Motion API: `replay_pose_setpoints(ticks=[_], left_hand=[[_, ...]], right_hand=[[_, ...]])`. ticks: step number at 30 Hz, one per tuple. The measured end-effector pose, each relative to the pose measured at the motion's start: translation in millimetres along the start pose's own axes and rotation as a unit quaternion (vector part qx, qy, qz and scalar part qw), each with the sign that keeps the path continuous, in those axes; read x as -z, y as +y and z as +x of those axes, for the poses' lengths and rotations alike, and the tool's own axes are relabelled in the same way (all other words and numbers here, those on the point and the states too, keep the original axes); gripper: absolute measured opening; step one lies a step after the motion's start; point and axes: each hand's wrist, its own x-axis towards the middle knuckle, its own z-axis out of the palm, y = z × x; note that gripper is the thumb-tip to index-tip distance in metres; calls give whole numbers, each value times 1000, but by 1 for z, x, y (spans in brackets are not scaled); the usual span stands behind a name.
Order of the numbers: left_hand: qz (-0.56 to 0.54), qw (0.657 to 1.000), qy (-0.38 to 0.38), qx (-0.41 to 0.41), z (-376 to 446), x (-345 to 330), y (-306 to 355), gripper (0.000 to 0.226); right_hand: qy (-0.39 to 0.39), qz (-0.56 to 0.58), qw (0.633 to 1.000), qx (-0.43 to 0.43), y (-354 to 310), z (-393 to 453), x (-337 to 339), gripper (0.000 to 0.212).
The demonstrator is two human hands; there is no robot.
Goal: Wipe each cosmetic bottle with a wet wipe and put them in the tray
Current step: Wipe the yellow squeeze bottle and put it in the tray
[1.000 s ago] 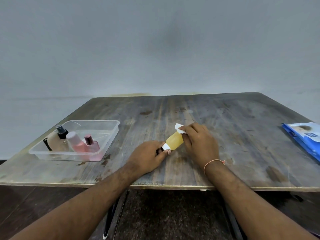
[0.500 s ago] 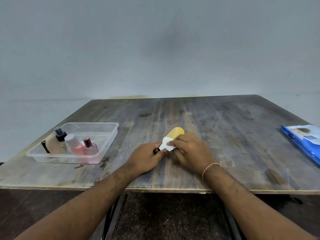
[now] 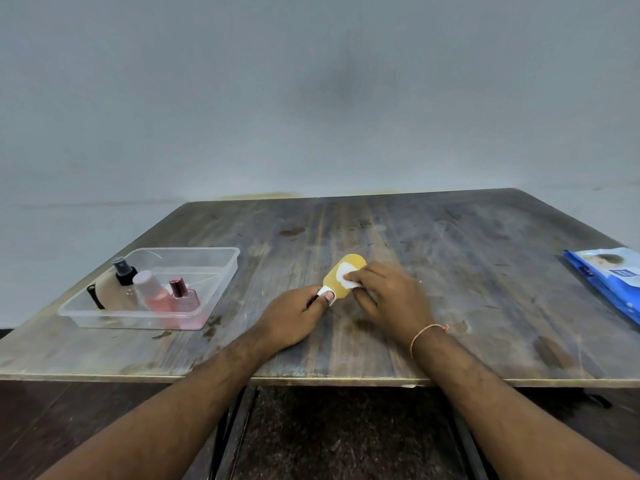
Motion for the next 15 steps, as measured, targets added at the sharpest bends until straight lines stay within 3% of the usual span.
replay_pose_setpoints(ticks=[8,11,15], left_hand=[[-57,998,-20,26,-1,3,0,64],[-60,998,-19,28,-1,4,1,75],[-40,999,-24,16,-4,6,5,70]], right_hand=[[-31,35,998,43,-4,-1,2,20],[7,11,1000,6,-2,-1,3,23],[52,-27,995,-76,4,0,4,25]])
